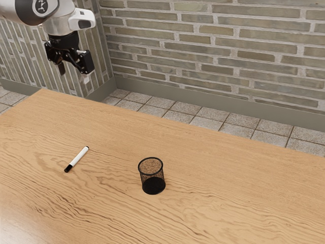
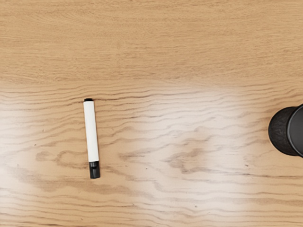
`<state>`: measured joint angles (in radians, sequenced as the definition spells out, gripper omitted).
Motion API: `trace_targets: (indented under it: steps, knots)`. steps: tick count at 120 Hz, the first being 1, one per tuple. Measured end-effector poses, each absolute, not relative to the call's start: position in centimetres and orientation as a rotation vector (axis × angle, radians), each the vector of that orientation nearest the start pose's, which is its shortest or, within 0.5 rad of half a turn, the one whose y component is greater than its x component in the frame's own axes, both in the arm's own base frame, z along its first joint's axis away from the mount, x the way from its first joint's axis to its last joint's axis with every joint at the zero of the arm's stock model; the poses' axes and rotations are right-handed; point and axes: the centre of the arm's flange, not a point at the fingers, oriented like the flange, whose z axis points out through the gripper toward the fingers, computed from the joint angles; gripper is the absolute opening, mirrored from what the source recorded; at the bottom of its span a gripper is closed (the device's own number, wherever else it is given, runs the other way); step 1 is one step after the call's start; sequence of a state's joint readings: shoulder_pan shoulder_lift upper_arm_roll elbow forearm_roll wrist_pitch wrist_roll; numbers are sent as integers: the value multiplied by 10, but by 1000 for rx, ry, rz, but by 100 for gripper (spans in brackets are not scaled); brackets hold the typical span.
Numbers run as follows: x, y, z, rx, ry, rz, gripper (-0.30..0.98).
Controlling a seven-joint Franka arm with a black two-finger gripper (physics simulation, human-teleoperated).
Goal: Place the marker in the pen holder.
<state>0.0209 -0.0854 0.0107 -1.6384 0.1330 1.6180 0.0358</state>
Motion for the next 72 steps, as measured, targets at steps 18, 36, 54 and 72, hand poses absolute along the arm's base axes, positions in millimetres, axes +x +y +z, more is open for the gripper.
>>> trace_targets:
  steps: [18, 36, 54, 72]
  knots:
    - [532, 30, 644, -3009, 10, -93, 69]
    - [524, 61, 643, -3009, -96, -81, 68]
    - [489, 150, 479, -3014, -324, 238, 69]
    - [454, 172, 396, -3038, -421, 237, 69]
